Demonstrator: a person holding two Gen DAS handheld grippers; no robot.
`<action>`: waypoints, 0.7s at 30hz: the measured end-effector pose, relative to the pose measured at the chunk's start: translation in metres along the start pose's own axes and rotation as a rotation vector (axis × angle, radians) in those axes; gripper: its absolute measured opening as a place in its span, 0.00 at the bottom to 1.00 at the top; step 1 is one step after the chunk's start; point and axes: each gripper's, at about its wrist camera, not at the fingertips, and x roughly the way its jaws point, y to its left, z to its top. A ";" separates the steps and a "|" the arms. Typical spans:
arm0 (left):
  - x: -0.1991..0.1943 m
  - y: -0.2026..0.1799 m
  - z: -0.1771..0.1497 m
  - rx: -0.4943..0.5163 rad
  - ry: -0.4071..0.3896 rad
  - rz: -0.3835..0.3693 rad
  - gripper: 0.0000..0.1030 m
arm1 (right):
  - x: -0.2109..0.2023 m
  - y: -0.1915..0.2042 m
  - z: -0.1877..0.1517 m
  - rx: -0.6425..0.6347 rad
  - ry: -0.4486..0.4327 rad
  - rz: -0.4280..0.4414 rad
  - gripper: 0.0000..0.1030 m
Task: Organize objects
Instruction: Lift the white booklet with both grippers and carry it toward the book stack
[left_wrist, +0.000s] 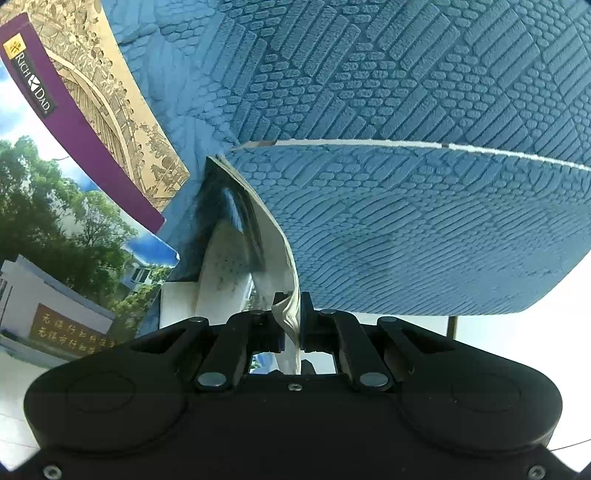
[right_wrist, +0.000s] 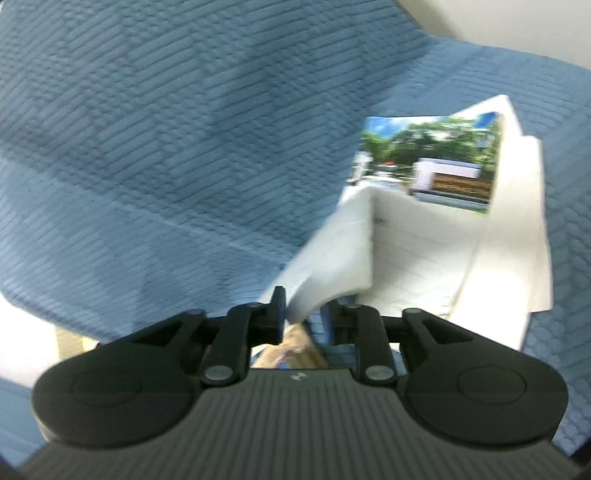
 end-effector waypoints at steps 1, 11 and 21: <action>0.000 -0.001 -0.001 0.007 0.002 0.007 0.05 | 0.000 -0.004 0.000 0.018 -0.001 -0.003 0.24; -0.016 -0.021 -0.012 0.071 0.034 0.001 0.05 | -0.027 0.014 0.002 -0.075 -0.079 0.006 0.15; -0.061 -0.041 -0.037 0.115 0.044 -0.048 0.06 | -0.066 0.036 -0.004 -0.170 -0.058 0.054 0.14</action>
